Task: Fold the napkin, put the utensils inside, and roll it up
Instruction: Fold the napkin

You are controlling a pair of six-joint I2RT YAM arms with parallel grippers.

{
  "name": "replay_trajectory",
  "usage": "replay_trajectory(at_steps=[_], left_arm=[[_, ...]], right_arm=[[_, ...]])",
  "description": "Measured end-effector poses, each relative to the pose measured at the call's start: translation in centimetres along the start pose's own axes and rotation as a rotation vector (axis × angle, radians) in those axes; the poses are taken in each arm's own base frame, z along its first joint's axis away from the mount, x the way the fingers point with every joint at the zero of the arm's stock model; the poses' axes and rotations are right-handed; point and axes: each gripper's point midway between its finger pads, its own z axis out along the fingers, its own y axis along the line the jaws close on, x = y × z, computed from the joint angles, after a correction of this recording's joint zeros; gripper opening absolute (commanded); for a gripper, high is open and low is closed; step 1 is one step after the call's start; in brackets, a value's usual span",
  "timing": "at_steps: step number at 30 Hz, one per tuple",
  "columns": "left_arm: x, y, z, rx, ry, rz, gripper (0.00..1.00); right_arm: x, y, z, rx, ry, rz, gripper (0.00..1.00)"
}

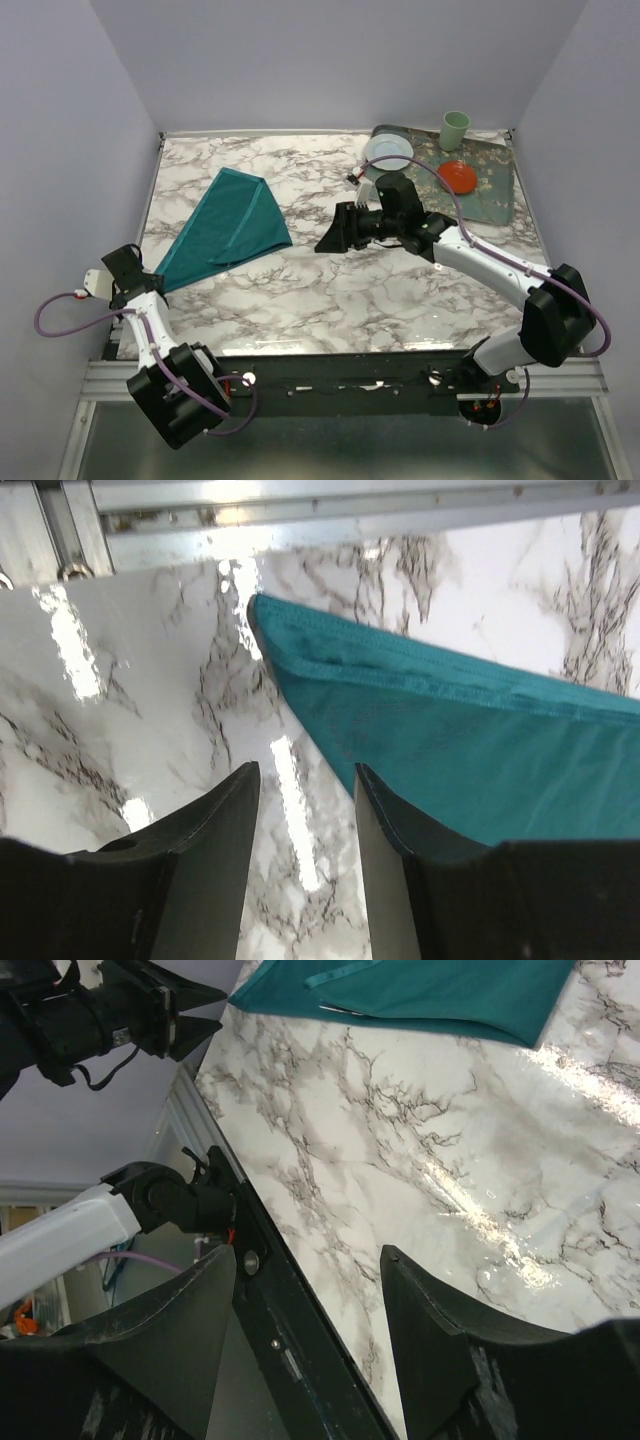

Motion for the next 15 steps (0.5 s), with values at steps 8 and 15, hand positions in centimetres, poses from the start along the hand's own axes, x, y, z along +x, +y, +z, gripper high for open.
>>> replay_trajectory(at_steps=[8,15], left_arm=[[-1.7,-0.1,1.9,-0.039,-0.075,0.009,0.36],[-1.4,0.4,3.0,-0.073,-0.064,0.021,0.31]], right_arm=[[-0.3,-0.1,-1.2,0.004,-0.027,-0.006,0.68],[-0.2,-0.3,-1.2,0.008,-0.025,-0.002,0.68]])
